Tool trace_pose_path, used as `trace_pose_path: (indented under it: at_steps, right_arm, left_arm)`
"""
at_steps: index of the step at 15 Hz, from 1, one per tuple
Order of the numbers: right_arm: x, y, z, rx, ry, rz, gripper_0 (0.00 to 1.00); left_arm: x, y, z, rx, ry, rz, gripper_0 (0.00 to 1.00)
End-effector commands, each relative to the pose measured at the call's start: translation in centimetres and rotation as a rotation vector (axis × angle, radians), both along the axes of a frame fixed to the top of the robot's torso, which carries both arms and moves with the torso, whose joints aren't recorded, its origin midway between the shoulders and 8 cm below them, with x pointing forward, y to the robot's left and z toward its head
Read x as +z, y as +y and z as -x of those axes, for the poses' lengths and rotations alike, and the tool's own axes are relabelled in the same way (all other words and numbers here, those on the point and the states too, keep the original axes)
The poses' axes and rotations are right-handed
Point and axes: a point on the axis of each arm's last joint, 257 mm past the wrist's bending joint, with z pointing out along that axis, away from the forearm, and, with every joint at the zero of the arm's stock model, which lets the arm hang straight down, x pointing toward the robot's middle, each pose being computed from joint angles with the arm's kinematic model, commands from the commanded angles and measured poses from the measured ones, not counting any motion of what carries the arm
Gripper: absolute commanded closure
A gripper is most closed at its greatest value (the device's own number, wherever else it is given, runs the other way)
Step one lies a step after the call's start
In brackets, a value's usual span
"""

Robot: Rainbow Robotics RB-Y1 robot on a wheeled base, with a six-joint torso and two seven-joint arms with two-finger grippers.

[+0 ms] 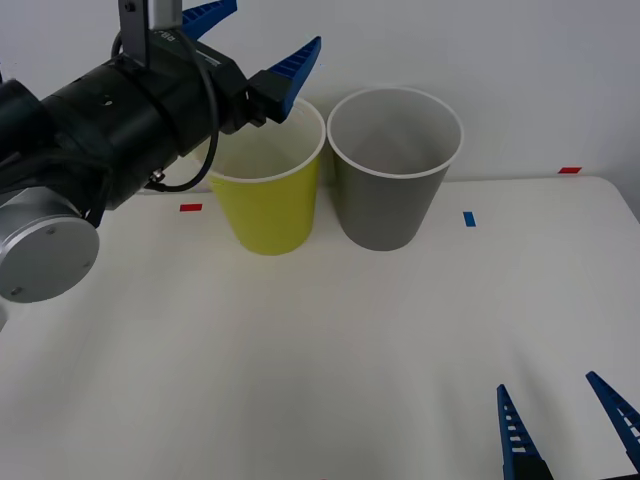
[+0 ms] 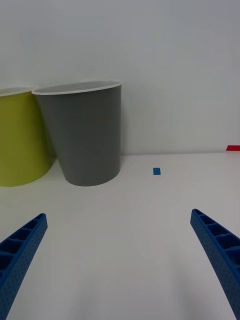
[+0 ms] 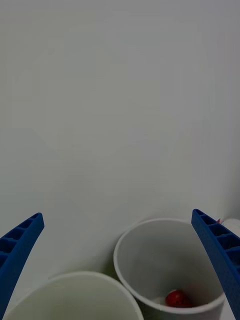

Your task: Put cans in the gray bin and PET bottles in the light green bin.

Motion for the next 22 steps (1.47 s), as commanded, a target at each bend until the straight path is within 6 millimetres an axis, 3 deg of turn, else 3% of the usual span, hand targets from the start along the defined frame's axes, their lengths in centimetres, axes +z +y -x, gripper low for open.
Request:
trace_pose_path:
  at_steps: [1,5,12,22]
  right_arm:
    - [0.0,0.0,0.0,0.000,0.000,0.000,0.00]
    - [0.0,0.0,0.0,0.000,0.000,0.000,0.00]
    - [0.0,0.0,0.0,0.000,0.000,0.000,0.00]
    - [0.0,0.0,0.0,0.000,0.000,0.000,0.00]
  left_arm:
    - [-1.4,2.8,2.6,0.056,0.037,-0.027,0.00]
    - [-3.2,6.2,5.5,0.136,0.012,0.005,0.00]
    - [-6.3,12.5,7.5,0.269,0.016,0.057,0.00]
    - [-10.9,19.1,11.0,0.419,0.013,0.105,0.00]
